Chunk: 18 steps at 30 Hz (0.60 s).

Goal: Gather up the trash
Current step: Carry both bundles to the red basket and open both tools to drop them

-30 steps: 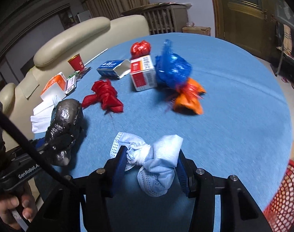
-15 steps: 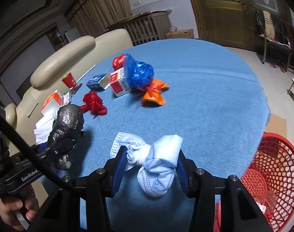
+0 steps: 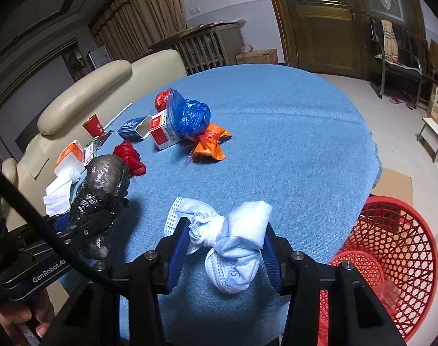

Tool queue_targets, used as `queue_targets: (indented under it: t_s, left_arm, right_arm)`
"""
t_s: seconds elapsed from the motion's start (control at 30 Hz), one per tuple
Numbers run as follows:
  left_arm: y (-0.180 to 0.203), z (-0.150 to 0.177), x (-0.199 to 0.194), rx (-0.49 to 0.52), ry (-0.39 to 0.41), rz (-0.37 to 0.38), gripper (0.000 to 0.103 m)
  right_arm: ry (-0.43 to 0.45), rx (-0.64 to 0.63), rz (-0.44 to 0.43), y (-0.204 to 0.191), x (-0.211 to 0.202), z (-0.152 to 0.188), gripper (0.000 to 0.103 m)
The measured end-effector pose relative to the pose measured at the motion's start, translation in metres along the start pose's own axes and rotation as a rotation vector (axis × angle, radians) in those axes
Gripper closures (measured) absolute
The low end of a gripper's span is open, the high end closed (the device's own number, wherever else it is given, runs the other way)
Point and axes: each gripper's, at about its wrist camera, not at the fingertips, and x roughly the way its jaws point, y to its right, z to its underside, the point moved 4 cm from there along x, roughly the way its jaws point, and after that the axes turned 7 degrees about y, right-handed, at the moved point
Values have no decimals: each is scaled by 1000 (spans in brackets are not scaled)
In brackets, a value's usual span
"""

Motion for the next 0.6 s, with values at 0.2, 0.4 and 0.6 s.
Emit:
queue_targets:
  t_s: [0.2, 0.4, 0.6]
  left_arm:
    - [1, -1, -1, 2, 0, -1, 64]
    - [7, -2, -1, 13, 5, 19, 64]
    - [27, -7, -4, 43, 21, 62, 64]
  right_arm:
    - [15, -17, 8, -3, -3, -2, 54]
    - [28, -17, 22, 1, -10, -5, 55]
    - [53, 11, 70, 22, -30, -4, 55]
